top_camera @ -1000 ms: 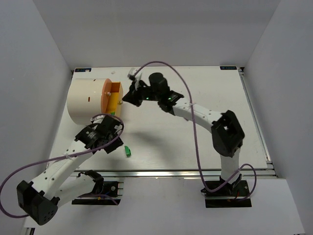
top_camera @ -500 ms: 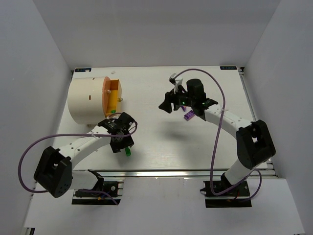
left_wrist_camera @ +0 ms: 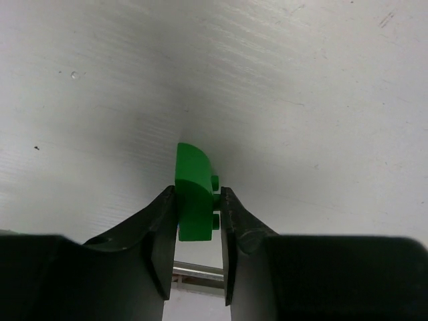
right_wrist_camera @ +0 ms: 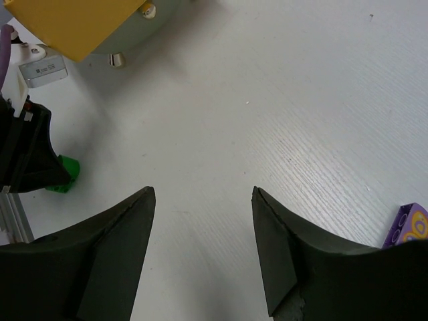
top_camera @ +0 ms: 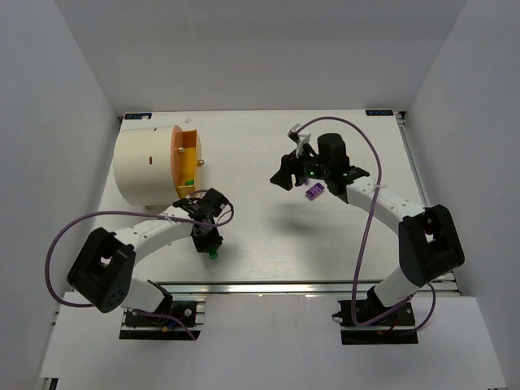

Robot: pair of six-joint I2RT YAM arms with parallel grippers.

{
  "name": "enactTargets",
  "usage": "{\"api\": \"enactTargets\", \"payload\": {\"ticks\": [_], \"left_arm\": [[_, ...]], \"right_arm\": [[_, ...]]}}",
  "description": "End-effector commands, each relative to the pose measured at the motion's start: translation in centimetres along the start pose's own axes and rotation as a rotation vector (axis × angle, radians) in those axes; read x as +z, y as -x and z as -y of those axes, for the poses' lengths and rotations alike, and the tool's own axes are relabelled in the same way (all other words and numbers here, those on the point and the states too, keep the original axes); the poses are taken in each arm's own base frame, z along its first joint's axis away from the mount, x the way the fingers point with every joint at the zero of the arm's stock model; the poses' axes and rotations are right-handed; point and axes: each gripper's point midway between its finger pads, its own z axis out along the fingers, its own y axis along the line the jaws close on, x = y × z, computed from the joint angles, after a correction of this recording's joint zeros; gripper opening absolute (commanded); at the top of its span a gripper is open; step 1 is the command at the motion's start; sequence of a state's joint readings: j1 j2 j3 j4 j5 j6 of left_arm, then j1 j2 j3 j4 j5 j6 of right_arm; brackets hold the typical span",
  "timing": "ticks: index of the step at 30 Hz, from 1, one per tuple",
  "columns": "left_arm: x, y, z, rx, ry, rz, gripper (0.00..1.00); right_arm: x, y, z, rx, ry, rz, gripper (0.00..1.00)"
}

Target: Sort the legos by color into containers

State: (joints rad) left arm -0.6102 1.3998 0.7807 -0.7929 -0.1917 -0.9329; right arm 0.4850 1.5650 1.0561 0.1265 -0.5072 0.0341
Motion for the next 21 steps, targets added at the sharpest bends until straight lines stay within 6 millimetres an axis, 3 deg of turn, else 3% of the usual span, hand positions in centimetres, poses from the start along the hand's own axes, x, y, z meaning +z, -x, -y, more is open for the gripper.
{"api": "enactTargets", "payload": {"ticks": [1, 6, 7, 10, 14, 17, 18, 20, 21], "left_arm": [[0.3, -0.2, 0.3, 0.009, -0.022, 0.004, 0.35], [-0.4, -0.3, 0.8, 0.033, -0.042, 0.005, 0.21], [-1.0, -0.2, 1.1, 0.033, -0.061, 0.009, 0.13], [-3.0, -0.1, 2.2, 0.058, -0.126, 0.014, 0.09], [-7.6, 0.5, 4.7, 0.13, -0.301, 0.064, 0.08], [-9.8, 1.1, 5.4, 0.194, -0.346, 0.092, 0.07], [-11.4, 1.8, 6.2, 0.225, -0.381, 0.123, 0.07], [-12.3, 2.9, 6.5, 0.243, -0.361, 0.151, 0.07], [-14.2, 4.5, 7.3, 0.253, -0.377, 0.203, 0.07]], "right_arm": [[-0.6, 1.9, -0.1, -0.032, 0.011, 0.056, 0.65], [-0.8, 1.8, 0.2, -0.031, 0.009, 0.055, 0.64], [-0.8, 1.9, 0.2, -0.034, 0.01, 0.055, 0.64], [-0.9, 1.8, 0.1, -0.034, 0.016, 0.053, 0.63], [-1.0, 1.5, 0.0, -0.033, 0.026, 0.048, 0.63], [-0.9, 1.0, 0.0, -0.027, 0.033, 0.039, 0.62], [-0.9, 1.2, -0.1, -0.03, 0.036, 0.043, 0.62], [-0.9, 1.2, -0.1, -0.033, 0.036, 0.043, 0.61], [-0.9, 1.1, -0.1, -0.032, 0.036, 0.042, 0.61]]}}
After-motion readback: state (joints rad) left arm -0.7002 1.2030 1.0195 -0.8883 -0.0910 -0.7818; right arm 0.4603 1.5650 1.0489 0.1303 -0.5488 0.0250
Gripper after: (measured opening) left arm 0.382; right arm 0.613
